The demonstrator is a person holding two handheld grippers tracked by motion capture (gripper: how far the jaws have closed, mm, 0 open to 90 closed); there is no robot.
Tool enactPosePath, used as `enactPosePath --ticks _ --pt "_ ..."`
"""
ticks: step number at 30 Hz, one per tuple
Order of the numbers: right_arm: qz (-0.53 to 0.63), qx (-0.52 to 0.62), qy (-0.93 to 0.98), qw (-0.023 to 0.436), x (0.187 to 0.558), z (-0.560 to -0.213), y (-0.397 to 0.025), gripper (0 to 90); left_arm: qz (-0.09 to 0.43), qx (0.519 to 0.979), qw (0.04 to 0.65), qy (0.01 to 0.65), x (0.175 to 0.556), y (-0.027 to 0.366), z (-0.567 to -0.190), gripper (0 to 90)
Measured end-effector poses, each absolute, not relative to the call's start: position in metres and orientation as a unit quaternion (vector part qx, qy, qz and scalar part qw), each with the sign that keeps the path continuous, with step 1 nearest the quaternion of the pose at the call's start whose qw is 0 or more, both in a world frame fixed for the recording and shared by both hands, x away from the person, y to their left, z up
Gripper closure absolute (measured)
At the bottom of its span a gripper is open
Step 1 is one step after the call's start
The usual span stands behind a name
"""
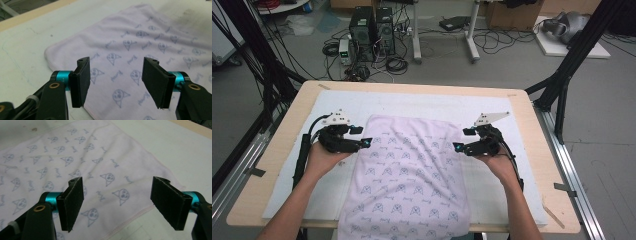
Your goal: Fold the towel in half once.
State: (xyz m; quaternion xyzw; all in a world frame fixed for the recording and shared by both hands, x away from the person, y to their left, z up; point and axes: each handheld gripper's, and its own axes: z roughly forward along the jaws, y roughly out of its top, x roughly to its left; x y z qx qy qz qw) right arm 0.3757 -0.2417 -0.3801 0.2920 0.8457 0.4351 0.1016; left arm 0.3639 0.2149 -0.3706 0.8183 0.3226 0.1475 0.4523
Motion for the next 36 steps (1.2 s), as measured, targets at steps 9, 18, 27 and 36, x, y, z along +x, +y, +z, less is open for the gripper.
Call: enactPosePath --ticks 9,18,27,36 --pt "0.420 0.301 0.849 0.111 0.416 -0.371 -0.239 33.2 0.168 0.803 0.443 0.361 0.412 0.212 -0.370 42.6" --pt "0.382 0.337 0.852 0.120 0.435 -0.407 -0.241 42.3 0.162 0.802 0.413 0.400 0.440 0.208 -0.409 52.8" --pt "0.345 0.364 0.857 0.121 0.444 -0.435 -0.242 47.6 0.170 0.811 0.359 0.430 0.453 0.201 -0.436 56.5" --pt "0.339 0.360 0.859 0.130 0.445 -0.439 -0.240 73.7 0.193 0.810 0.345 0.433 0.452 0.199 -0.440 78.9"
